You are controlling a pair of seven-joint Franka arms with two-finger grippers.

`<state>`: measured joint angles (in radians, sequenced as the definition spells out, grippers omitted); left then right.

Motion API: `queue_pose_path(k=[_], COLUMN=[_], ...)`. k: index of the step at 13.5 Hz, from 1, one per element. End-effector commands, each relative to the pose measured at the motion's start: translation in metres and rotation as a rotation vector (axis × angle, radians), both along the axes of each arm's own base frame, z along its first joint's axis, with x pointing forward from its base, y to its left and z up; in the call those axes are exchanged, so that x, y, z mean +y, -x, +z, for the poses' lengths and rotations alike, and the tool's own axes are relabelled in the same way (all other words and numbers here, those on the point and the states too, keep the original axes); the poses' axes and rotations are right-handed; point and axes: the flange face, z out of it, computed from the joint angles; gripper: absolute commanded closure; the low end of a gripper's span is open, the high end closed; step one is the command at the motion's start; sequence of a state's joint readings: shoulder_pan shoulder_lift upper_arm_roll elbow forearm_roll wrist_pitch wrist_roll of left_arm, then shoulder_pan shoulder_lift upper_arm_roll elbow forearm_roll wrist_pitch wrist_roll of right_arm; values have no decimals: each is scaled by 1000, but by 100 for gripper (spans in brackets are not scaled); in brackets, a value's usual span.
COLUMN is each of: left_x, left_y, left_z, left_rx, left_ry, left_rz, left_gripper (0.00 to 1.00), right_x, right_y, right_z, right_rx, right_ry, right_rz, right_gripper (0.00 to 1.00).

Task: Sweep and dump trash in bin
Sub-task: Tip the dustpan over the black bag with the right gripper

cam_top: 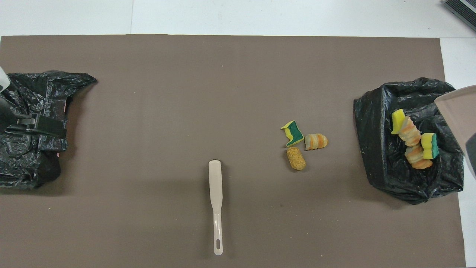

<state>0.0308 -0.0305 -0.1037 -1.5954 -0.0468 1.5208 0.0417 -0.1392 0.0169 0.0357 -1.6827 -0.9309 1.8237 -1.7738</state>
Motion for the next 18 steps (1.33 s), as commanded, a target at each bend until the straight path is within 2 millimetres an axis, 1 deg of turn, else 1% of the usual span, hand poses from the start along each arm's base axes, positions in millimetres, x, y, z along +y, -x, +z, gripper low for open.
queue_pose_path(k=[1, 3, 4, 6, 7, 8, 11, 12, 14, 15, 17, 18], left_x=[-13, -14, -6, 8, 20, 22, 22, 20, 19, 18, 18, 17], left_y=[13, 12, 11, 9, 8, 8, 12, 13, 14, 15, 15, 16], left_z=[5, 6, 7, 7, 5, 2, -2, 0, -2, -1, -2, -1], left_rx=[-4, -8, -11, -21, -22, -20, -23, -26, -22, -23, -20, -20], left_ry=[-30, -36, -37, -36, -35, -35, -37, -38, -38, -38, -38, -38], left_rz=[-43, -112, -139, -148, -130, -113, -116, -119, -122, -120, -117, -120], left_gripper=[0, 0, 0, 0, 0, 0, 0, 0, 0, 0, 0, 0], right_x=[10, 17, 26, 50, 65, 76, 92, 96, 107, 116, 150, 183], right_y=[3, 3, 2, -1, -2, -1, 3, 3, 4, 4, 1, -2], right_z=[11, 26, 29, 31, 33, 32, 16, 12, 6, 4, -5, -15], right_rx=[-18, -62, -80, -135, -168, -204, -352, -405, -495, -539, -633, -672], right_ry=[30, 14, 5, -24, -44, -72, -290, -354, -459, -518, -613, -649], right_rz=[-8, -27, -34, -58, -87, -128, -357, -444, -605, -691, -873, -959], right_gripper=[100, 100, 100, 100, 100, 100, 100, 100, 100, 100, 100, 100])
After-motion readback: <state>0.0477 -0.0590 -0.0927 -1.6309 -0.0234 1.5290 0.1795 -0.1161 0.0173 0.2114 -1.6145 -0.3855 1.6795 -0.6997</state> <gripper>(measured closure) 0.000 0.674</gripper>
